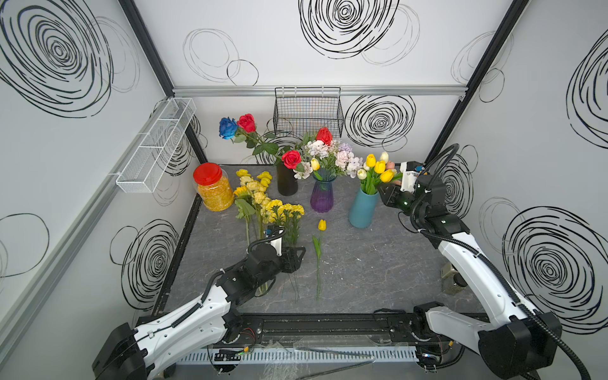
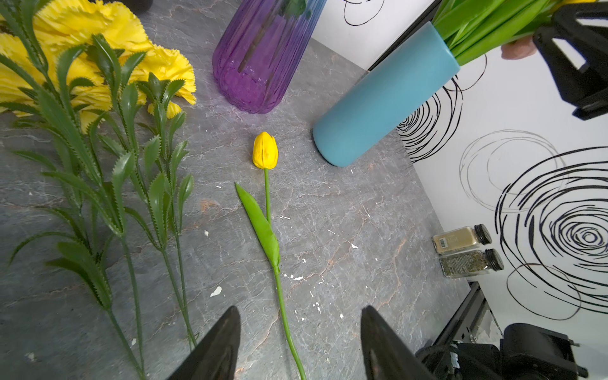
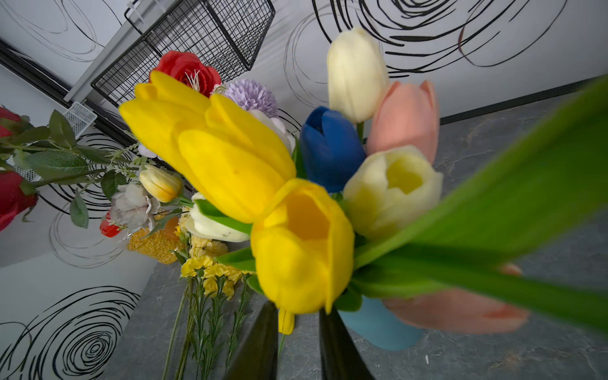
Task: Pick out yellow flowers from the vase
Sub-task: Pick up the flower from the vase.
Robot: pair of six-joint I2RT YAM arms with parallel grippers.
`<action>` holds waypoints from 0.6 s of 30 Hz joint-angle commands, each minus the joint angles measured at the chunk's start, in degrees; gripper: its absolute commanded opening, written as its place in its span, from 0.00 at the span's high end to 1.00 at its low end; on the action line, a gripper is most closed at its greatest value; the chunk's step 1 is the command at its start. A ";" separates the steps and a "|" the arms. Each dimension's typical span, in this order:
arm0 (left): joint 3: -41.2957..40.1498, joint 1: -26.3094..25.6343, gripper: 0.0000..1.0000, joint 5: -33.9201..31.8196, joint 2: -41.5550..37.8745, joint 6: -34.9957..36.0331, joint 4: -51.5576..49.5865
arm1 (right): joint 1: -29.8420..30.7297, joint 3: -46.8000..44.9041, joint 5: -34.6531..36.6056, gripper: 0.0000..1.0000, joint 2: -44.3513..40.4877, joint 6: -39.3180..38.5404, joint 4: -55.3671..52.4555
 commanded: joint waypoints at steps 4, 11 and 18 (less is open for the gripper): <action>-0.65 0.42 0.38 -0.06 -1.31 0.09 0.83 | 0.21 3.65 2.81 0.75 2.15 -0.72 1.74; -1.12 0.44 0.37 -0.03 -2.53 -0.09 0.94 | 0.18 3.26 3.95 0.77 3.23 -0.25 3.80; -1.35 0.45 0.37 -0.18 -2.89 0.00 1.17 | 1.61 2.31 6.53 0.82 4.35 -0.45 6.40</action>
